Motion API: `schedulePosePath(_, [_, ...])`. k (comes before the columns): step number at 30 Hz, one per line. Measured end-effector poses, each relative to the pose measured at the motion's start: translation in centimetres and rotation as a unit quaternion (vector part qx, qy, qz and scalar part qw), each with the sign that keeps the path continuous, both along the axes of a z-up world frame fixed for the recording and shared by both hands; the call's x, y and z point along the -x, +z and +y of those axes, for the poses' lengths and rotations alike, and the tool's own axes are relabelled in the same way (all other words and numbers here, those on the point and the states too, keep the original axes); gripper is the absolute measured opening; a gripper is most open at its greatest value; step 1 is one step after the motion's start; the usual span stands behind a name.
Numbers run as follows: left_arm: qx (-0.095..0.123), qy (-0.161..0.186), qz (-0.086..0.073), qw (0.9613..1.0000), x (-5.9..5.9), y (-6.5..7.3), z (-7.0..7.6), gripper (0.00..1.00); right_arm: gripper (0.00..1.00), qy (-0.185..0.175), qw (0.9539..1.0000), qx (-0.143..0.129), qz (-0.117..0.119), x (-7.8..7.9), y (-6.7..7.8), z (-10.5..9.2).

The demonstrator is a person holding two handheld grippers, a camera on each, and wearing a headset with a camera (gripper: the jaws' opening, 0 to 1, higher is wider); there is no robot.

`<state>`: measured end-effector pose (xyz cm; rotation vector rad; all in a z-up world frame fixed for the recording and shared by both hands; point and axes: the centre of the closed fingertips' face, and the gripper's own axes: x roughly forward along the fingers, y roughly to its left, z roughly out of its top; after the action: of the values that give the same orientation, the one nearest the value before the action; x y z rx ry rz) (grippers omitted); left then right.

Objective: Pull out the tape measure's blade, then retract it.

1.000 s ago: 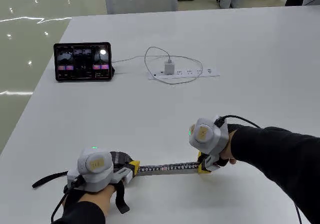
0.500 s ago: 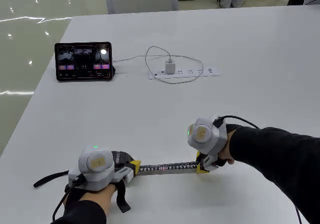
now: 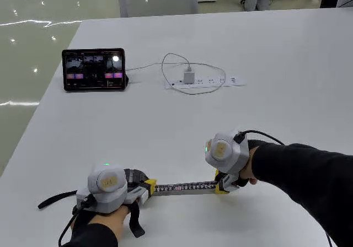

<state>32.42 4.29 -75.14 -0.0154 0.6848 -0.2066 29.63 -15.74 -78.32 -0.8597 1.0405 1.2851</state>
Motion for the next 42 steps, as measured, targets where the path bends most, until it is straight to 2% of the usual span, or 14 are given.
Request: schedulePosePath(42, [0.004, 0.000, 0.004, 1.0000, 0.0, -0.1, 0.0, 0.62, 0.10, 0.004, 0.9999, -0.012, -0.002, 0.1, 0.1, 2.1])
